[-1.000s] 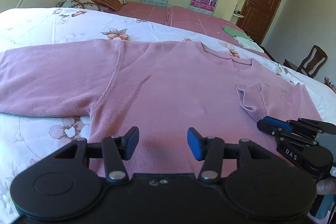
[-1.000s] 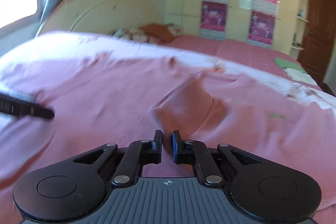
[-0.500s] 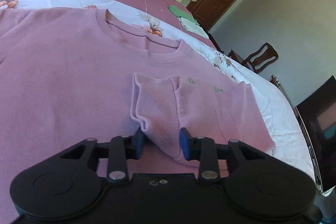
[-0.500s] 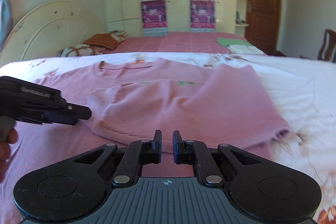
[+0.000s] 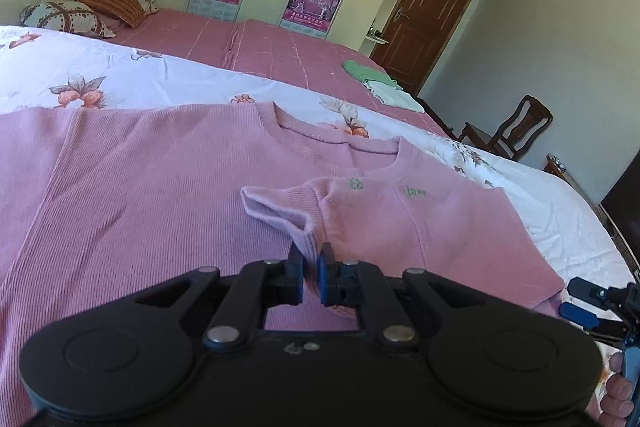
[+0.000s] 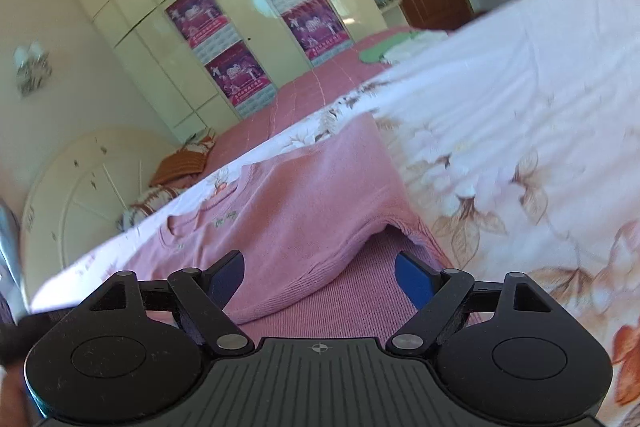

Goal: Fold small clothes

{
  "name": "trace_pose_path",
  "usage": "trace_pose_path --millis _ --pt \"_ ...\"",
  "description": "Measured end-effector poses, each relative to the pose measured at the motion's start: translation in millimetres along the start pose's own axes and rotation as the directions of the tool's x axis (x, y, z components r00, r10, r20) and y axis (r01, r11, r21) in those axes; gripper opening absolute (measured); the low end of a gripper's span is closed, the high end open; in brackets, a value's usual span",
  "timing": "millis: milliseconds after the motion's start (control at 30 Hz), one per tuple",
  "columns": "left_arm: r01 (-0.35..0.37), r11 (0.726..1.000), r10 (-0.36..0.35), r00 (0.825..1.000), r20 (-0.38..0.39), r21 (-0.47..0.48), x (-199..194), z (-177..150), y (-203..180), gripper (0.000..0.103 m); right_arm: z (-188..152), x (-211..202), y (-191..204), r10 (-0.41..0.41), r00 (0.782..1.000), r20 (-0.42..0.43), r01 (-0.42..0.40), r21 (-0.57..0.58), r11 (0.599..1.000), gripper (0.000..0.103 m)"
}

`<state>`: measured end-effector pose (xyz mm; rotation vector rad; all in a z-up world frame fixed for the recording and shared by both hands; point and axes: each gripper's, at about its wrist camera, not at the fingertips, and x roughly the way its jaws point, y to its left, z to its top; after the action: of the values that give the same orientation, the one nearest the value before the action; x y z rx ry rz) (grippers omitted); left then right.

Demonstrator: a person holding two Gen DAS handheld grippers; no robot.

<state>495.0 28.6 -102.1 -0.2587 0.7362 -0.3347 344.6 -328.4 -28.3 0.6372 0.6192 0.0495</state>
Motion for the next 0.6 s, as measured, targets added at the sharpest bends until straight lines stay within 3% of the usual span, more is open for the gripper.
trace_pose_path --millis 100,200,267,300,333,367,467,533,600 --pt "-0.024 1.000 0.024 1.000 0.011 0.004 1 -1 -1 0.031 8 7 -14 0.036 0.999 -0.020 -0.034 0.093 0.995 0.066" --pt "-0.030 0.999 0.031 0.999 0.013 -0.027 5 0 6 0.041 20 12 -29 0.045 0.999 -0.018 -0.041 0.192 0.981 0.064" --pt "-0.015 0.997 0.015 1.000 -0.004 -0.071 12 3 13 0.036 28 14 -37 0.038 0.999 -0.016 -0.033 0.229 0.973 0.063" --pt "-0.007 0.995 0.004 1.000 -0.029 -0.102 19 2 19 0.018 32 15 -40 0.038 0.999 -0.020 -0.032 0.241 0.970 0.052" --pt "0.016 0.992 -0.023 0.998 -0.054 -0.123 26 2 22 0.006 35 17 -43 0.036 0.999 -0.032 -0.028 0.244 0.969 0.037" --pt "0.014 0.991 -0.020 0.999 -0.043 -0.132 26 2 23 0.006 37 18 -46 0.017 0.999 -0.052 -0.004 0.238 0.971 0.002" --pt "-0.011 0.998 0.015 0.998 0.067 -0.055 8 3 8 0.006 39 7 -51 -0.011 1.000 -0.029 0.017 0.224 0.974 0.003" --pt "-0.064 0.998 0.064 0.991 0.120 -0.005 0 -4 0 0.006 36 4 -50 -0.059 0.997 -0.048 0.065 0.148 0.987 0.003" --pt "-0.080 0.994 0.073 0.992 0.102 0.068 3 -12 -8 0.009 26 13 -54 -0.082 0.992 -0.099 0.094 0.120 0.988 0.002"
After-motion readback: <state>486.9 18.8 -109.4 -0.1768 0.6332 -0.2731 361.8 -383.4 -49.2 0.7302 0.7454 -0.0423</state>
